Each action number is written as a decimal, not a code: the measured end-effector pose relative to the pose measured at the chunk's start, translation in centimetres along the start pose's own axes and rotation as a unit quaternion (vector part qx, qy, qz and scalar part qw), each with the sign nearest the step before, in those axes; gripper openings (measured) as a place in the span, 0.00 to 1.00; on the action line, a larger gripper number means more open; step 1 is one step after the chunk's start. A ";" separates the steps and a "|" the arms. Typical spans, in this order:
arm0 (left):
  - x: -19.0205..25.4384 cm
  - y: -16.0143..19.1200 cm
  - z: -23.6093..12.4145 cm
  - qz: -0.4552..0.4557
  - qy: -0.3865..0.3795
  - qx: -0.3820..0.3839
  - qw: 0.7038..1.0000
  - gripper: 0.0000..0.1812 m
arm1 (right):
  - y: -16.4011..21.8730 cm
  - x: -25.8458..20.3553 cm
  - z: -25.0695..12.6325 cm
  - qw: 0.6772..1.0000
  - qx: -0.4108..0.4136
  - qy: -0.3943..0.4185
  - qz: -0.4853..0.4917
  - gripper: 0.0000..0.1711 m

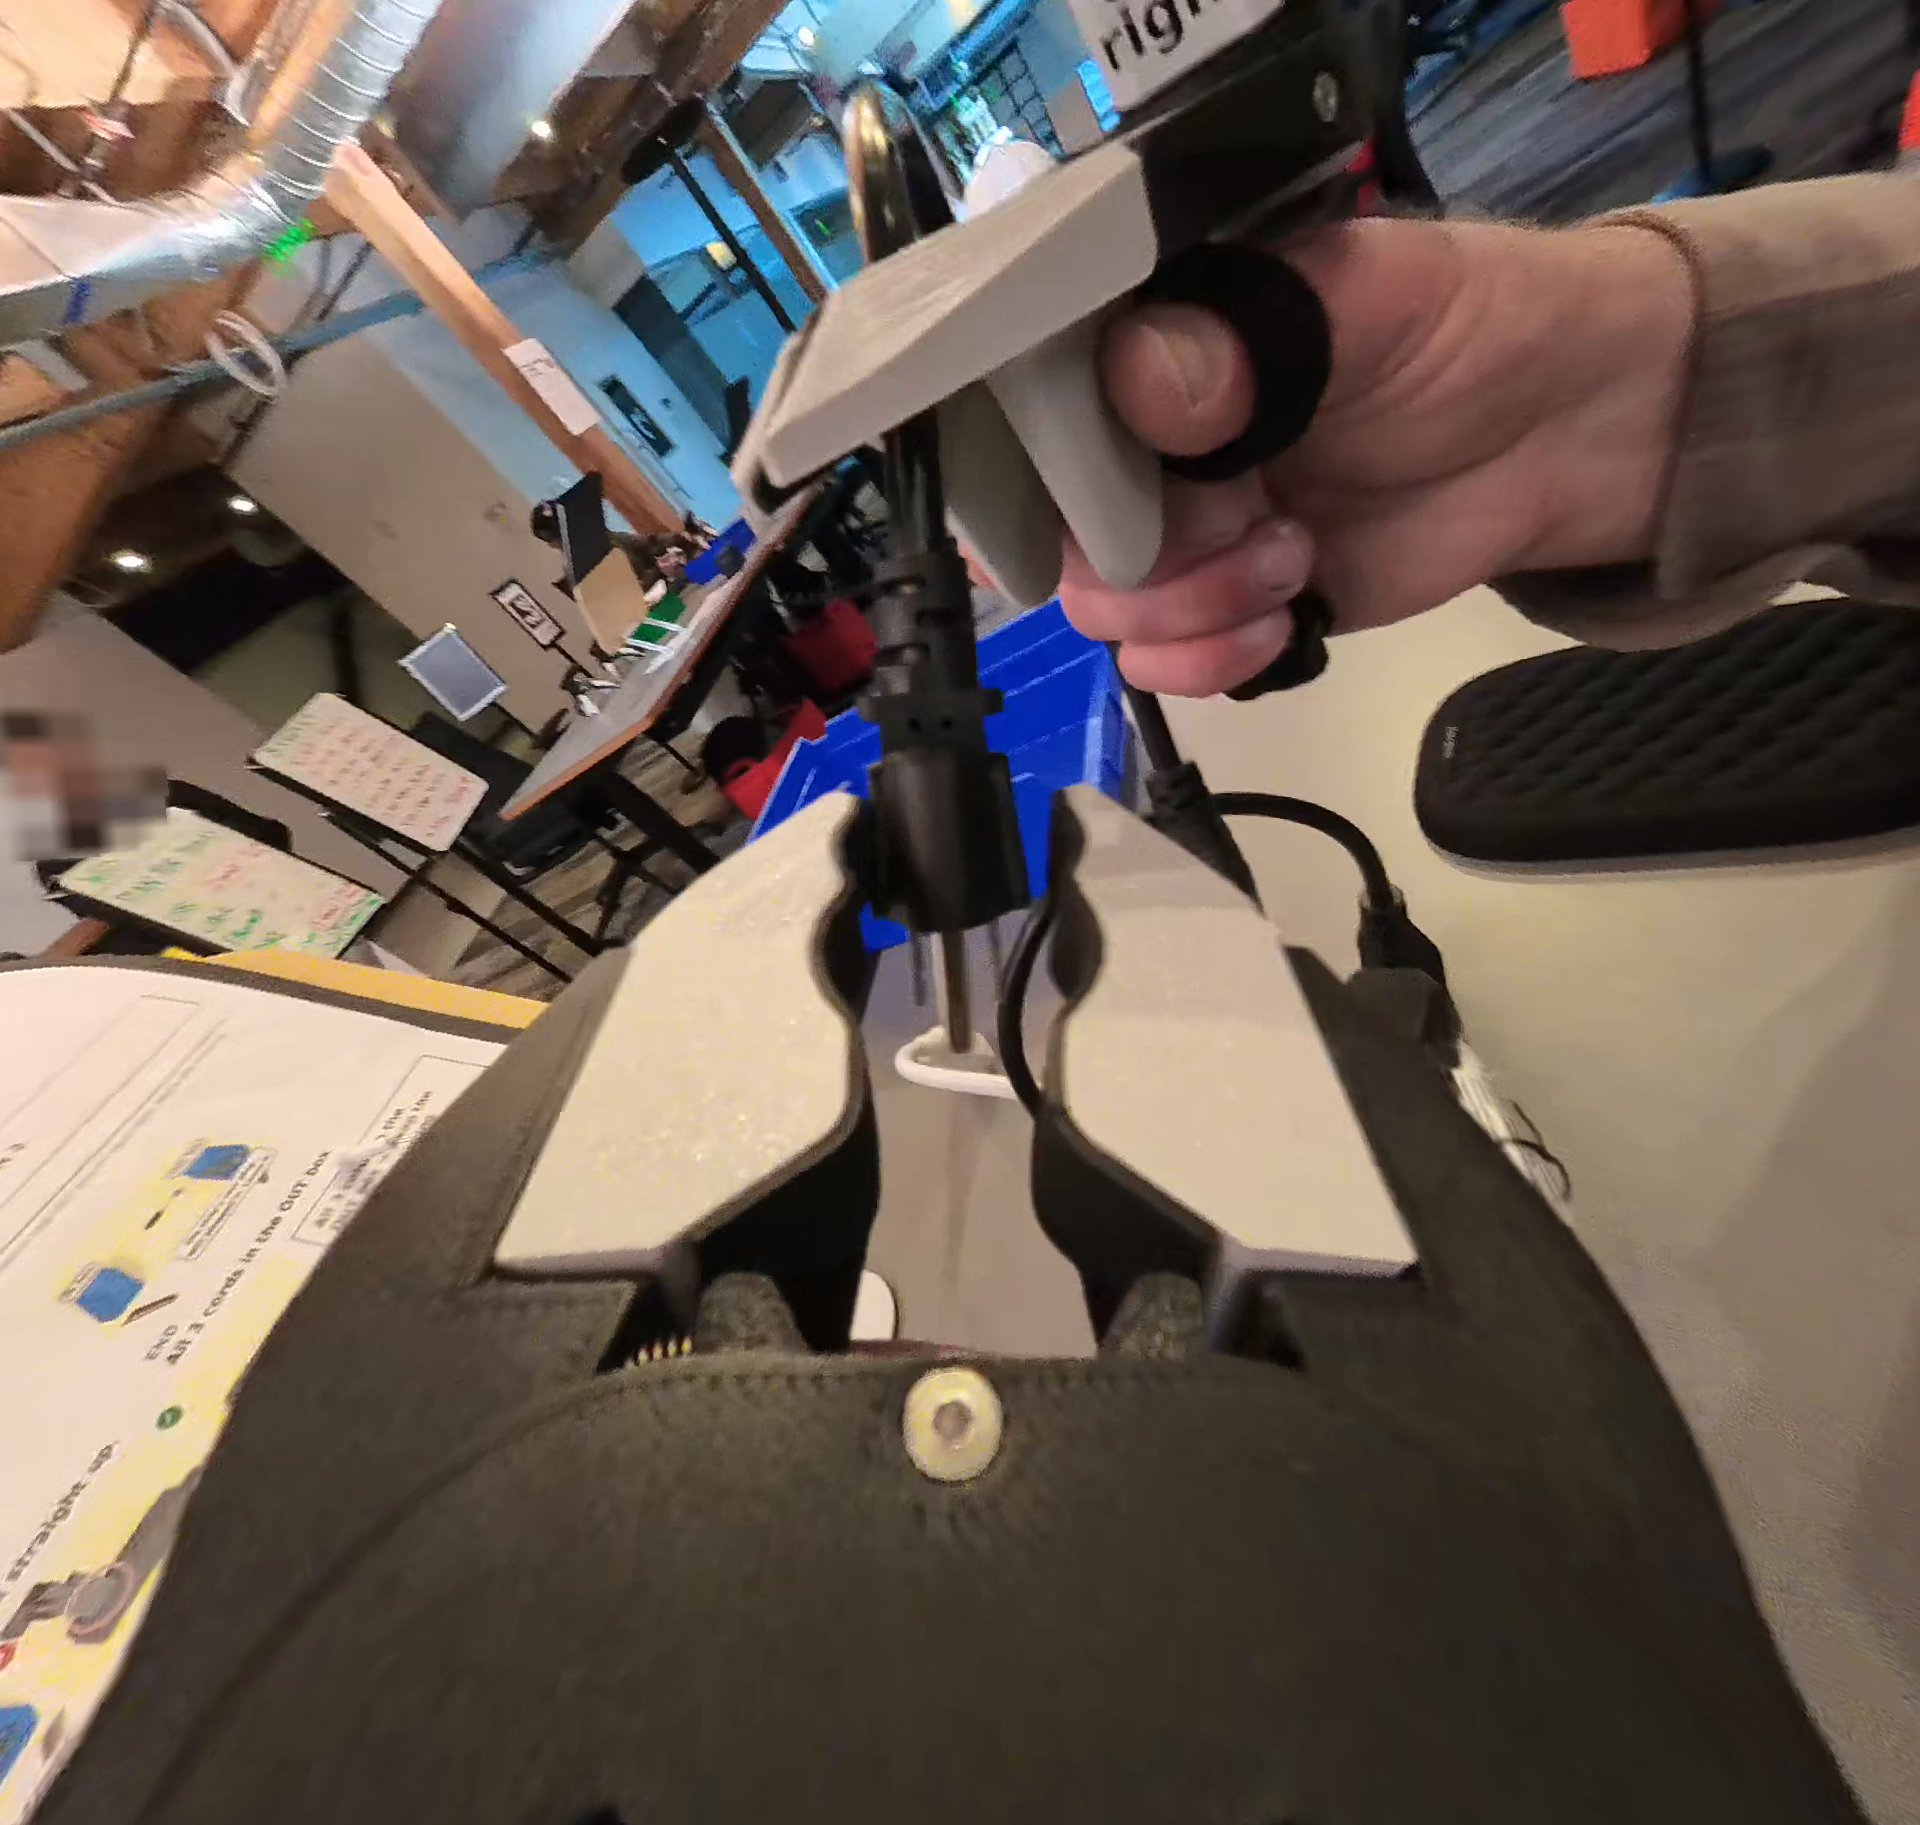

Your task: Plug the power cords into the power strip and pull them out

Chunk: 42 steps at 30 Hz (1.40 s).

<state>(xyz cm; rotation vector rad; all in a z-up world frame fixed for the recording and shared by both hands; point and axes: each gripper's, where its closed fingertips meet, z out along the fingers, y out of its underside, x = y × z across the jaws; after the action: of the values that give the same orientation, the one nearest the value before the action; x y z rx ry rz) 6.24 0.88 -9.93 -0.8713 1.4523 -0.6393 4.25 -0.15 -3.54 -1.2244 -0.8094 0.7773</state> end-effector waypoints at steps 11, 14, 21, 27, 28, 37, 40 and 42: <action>-0.5 -0.3 -1.0 -0.038 0.017 0.006 0.999 0.15 | 2.6 0.0 -0.8 0.996 -0.081 -0.021 0.020 0.19; -0.7 -0.2 -1.7 -0.037 0.025 0.002 0.999 0.15 | 4.9 -1.1 -1.6 0.988 -0.149 -0.031 0.011 0.32; -0.7 0.1 -2.4 -0.052 0.049 -0.002 0.997 0.15 | 7.0 -4.5 -4.3 0.972 -0.218 -0.085 -0.027 0.23; 0.9 -0.2 -2.9 -0.031 0.090 -0.020 0.995 0.15 | 2.5 -2.4 -4.4 0.960 -0.166 -0.006 -0.226 0.27; 1.2 -0.4 -3.0 -0.023 0.097 -0.021 0.995 0.15 | 3.0 -1.8 -4.3 0.946 -0.188 0.000 -0.265 0.26; 3.3 -1.4 -2.8 -0.005 0.138 -0.008 0.990 0.15 | 9.0 -2.9 -1.5 0.913 -0.271 -0.131 -0.275 0.16; 3.5 -1.8 -3.0 -0.009 0.143 0.003 0.990 0.15 | 8.8 -3.1 -0.7 0.929 -0.231 -0.133 -0.255 0.08; 3.4 -2.0 -3.1 -0.013 0.143 0.011 0.990 0.15 | 8.6 -3.1 -0.6 0.938 -0.219 -0.134 -0.235 0.07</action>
<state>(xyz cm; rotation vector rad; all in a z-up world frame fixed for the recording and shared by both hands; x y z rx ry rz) 3.64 -3.38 -9.94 -0.8061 1.6873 -0.8243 2.56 -1.67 -12.40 -1.2490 -1.4962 0.3789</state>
